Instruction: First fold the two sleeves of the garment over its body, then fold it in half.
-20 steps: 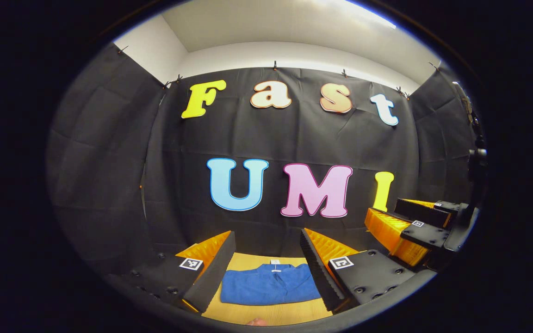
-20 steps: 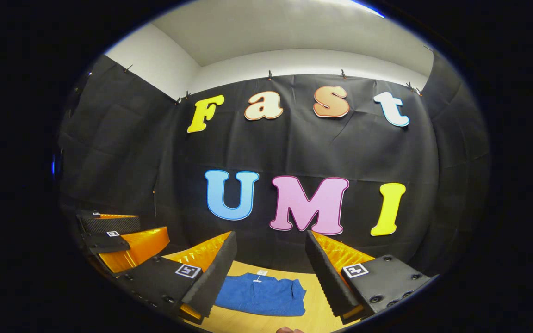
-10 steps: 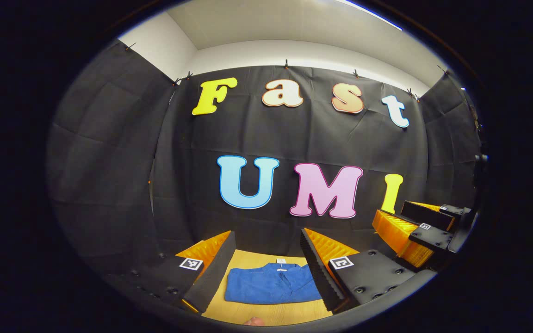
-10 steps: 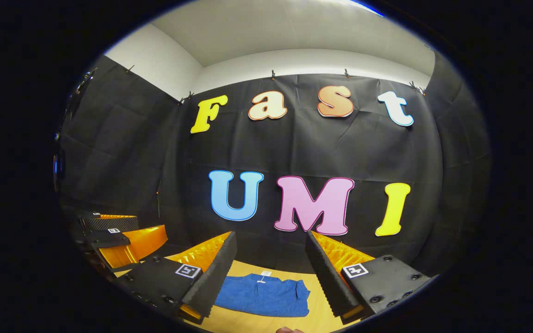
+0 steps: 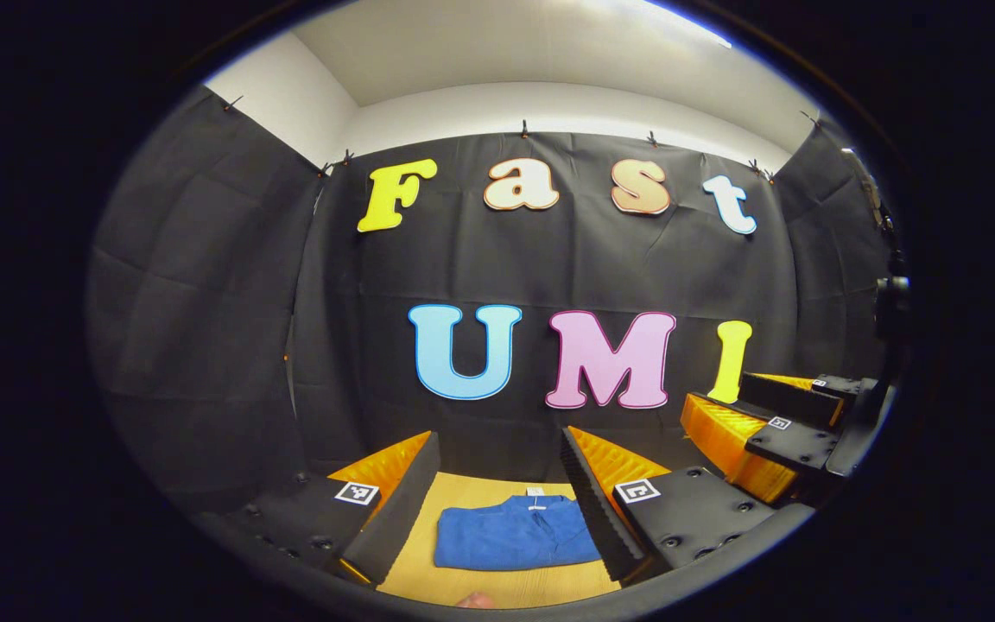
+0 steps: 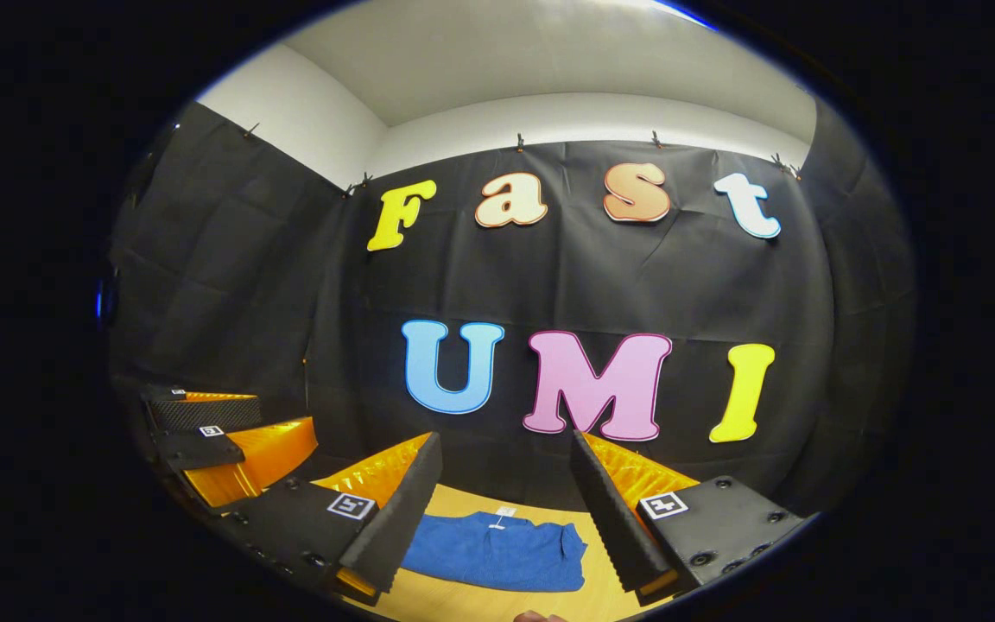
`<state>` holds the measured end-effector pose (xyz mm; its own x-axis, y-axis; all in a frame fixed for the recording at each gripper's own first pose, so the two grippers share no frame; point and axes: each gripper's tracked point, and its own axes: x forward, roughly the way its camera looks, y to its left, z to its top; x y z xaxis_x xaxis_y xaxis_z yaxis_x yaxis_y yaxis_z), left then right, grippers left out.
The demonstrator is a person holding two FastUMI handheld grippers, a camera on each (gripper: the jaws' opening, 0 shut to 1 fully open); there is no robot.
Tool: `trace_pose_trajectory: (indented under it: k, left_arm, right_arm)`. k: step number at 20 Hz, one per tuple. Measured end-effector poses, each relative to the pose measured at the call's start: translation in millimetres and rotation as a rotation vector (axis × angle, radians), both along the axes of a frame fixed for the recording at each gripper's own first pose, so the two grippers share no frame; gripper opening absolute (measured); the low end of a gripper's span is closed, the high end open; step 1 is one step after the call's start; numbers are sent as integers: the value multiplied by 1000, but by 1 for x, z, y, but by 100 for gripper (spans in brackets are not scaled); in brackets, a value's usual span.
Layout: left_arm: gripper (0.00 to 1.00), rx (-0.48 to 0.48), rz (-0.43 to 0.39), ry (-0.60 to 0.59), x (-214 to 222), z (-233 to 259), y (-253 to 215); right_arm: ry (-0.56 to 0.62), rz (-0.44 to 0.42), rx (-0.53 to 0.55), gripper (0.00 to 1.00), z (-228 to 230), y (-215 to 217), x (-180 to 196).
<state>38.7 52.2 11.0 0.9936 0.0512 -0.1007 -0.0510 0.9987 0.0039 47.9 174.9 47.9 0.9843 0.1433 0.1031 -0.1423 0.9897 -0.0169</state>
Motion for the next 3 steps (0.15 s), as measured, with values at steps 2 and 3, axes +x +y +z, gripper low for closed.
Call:
trace_pose_trajectory:
  k: [2, 3]
  left_arm:
    - [81, -3, -1, -1, -1, 2, 0]
    - [81, -1, -3, -2, -2, 3, -1]
  right_arm:
    - [8, -2, 2, 95, -2, -2, 0]
    - [13, -2, 5, 95, -3, -2, -1]
